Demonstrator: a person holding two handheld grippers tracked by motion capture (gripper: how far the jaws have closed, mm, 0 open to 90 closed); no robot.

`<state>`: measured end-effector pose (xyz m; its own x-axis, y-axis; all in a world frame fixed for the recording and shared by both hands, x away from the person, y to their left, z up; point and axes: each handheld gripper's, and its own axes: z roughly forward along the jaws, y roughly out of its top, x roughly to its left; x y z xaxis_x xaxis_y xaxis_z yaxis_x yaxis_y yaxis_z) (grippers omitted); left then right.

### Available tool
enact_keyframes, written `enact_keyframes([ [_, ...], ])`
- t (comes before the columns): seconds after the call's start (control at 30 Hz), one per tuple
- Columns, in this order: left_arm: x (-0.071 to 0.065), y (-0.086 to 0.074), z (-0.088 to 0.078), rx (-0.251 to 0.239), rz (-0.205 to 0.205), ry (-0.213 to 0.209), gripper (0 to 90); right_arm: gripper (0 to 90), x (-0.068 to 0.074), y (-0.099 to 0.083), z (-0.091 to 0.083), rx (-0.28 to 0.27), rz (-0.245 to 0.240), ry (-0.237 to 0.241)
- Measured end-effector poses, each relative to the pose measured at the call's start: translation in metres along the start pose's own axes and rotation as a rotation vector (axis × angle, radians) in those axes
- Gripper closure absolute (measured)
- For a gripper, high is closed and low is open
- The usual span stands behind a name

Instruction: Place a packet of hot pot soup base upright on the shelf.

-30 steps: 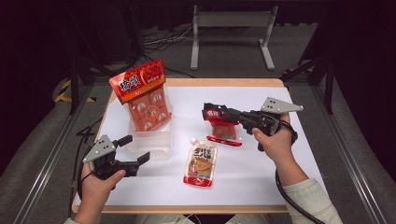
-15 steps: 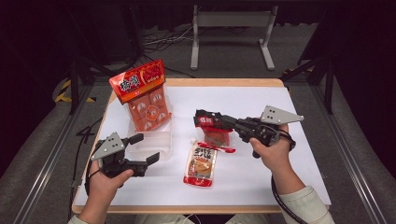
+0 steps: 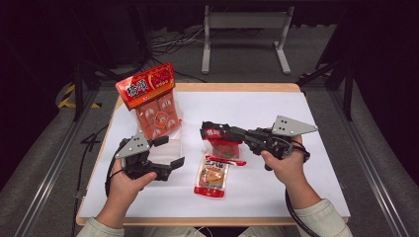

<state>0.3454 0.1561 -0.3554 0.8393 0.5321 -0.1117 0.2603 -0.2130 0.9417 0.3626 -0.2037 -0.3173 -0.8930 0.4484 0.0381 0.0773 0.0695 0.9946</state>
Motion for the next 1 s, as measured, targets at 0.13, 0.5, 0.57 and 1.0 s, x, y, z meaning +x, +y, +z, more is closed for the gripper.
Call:
enact_keyframes([
  [0.13, 0.000, 0.003, 0.008, -0.008, 0.004, -0.027, 11.7, 89.6, 0.001, -0.002, 0.001, 0.000, 0.004, 0.008],
  [0.5, -0.008, 0.015, 0.035, -0.026, -0.005, -0.090, 14.5, 89.6, 0.009, -0.008, 0.010, 0.007, -0.012, 0.036],
  [0.57, -0.008, 0.015, 0.038, -0.026, -0.005, -0.096, 15.0, 89.6, 0.011, -0.008, 0.011, 0.007, -0.012, 0.043],
  [1.0, -0.013, 0.021, 0.055, -0.029, -0.024, -0.113, 22.0, 89.6, 0.015, -0.013, 0.017, 0.005, -0.024, 0.030],
])
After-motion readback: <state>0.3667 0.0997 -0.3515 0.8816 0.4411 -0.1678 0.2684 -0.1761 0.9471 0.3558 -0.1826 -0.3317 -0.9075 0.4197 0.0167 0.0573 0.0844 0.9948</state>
